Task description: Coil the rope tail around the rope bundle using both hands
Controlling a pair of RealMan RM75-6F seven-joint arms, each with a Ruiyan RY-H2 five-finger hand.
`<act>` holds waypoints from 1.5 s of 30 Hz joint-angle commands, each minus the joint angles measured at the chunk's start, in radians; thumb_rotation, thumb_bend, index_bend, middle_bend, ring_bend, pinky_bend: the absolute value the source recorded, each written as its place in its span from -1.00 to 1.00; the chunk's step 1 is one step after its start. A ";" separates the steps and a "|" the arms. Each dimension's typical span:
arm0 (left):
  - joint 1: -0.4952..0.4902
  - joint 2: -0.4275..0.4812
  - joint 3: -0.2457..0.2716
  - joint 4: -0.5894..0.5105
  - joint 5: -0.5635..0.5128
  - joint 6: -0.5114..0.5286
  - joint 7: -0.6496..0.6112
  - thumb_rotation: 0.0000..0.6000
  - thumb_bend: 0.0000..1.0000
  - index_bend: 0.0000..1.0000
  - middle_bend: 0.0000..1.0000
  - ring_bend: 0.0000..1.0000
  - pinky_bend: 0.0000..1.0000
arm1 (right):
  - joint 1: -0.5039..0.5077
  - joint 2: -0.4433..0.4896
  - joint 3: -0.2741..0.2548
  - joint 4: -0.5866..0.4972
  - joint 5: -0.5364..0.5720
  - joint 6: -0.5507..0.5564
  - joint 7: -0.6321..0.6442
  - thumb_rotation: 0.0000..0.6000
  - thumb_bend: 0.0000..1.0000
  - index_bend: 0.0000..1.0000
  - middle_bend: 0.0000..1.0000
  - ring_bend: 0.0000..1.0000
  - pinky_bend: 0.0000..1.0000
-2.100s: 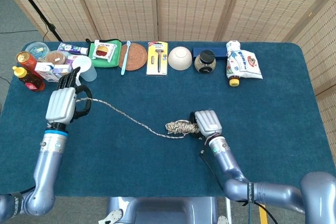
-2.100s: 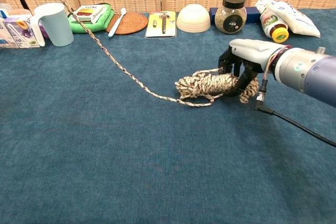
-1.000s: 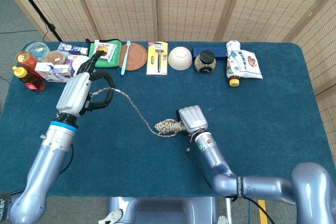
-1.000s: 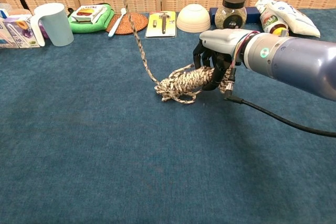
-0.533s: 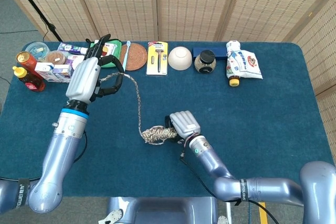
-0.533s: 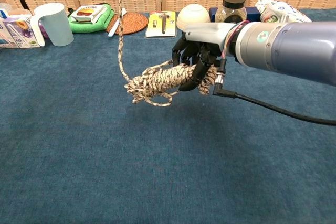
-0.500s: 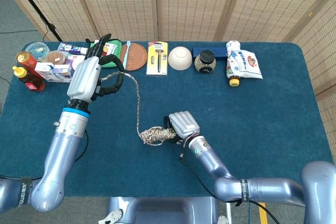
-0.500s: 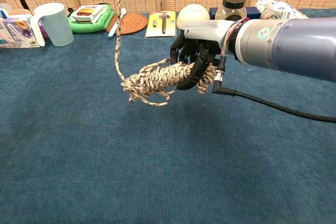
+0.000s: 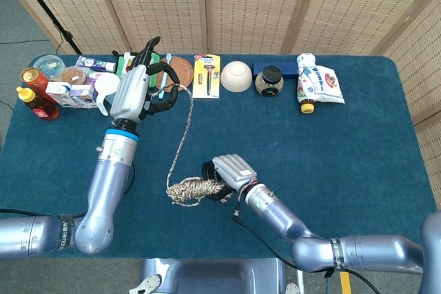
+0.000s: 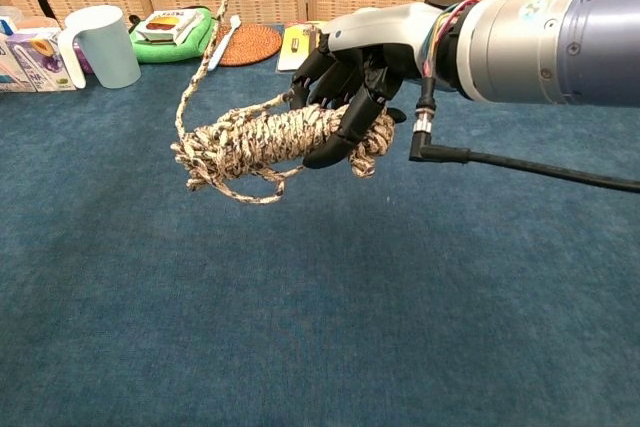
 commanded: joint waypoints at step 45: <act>0.010 -0.182 0.116 0.212 0.144 0.043 -0.025 1.00 -0.09 0.17 -1.00 -1.00 -1.00 | 0.047 0.046 0.065 -0.009 0.057 -0.010 0.263 1.00 0.22 0.30 0.27 0.13 0.70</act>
